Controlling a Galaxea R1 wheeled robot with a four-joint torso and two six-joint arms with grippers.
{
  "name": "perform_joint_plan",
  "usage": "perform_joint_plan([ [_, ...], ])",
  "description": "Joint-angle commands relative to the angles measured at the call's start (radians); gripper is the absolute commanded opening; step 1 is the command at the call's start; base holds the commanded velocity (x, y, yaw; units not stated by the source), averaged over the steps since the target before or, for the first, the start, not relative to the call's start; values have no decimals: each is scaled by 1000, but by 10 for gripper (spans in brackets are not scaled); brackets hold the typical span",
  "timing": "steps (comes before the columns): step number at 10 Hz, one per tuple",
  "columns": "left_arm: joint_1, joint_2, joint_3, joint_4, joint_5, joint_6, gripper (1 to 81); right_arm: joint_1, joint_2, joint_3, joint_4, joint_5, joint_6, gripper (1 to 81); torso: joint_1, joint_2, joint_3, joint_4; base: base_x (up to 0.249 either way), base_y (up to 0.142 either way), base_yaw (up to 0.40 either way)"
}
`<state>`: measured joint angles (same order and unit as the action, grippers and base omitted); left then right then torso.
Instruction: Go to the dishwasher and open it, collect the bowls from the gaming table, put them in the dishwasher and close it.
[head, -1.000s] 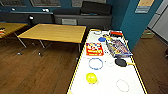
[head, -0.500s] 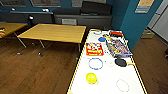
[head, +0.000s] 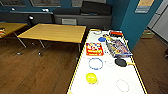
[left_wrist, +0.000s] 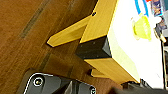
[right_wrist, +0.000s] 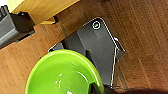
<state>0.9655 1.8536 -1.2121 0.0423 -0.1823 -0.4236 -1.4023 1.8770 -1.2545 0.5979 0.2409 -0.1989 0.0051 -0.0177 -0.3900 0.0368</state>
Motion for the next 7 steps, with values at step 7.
perform_joint_plan([
  [7,-572,160,-64,-76,449,-152,811,28,-37,24,-21,-52,1,10,0,0,0,0,0,0,0],
])
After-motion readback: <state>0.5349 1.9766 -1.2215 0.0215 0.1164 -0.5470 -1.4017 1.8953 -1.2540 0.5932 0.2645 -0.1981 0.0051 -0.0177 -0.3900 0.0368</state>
